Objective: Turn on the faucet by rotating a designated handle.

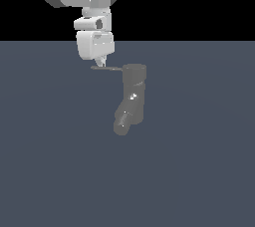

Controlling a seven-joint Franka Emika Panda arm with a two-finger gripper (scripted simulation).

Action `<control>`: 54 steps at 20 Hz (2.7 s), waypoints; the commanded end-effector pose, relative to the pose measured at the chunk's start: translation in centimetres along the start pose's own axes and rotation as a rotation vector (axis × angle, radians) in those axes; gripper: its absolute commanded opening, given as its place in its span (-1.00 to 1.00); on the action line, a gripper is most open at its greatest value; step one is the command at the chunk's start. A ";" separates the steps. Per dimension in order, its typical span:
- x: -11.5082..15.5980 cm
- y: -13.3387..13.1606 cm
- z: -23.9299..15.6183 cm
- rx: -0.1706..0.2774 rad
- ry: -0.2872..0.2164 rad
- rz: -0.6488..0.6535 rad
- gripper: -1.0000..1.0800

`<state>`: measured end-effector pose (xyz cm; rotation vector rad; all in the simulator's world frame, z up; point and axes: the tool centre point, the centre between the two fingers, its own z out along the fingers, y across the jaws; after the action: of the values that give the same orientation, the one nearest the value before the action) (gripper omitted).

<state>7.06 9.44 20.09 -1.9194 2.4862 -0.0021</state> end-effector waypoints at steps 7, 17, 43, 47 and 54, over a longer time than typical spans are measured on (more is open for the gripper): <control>0.1 2.6 0.0 -0.001 0.001 0.001 -1.00; 0.2 5.8 0.0 -0.001 0.000 0.001 -1.00; 4.5 11.4 0.0 0.000 0.000 0.007 -1.00; 5.4 12.4 0.0 0.000 0.000 0.006 -1.00; 6.9 14.1 0.0 -0.001 0.000 0.004 -1.00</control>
<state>-7.72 6.68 20.09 -1.9147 2.4872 -0.0017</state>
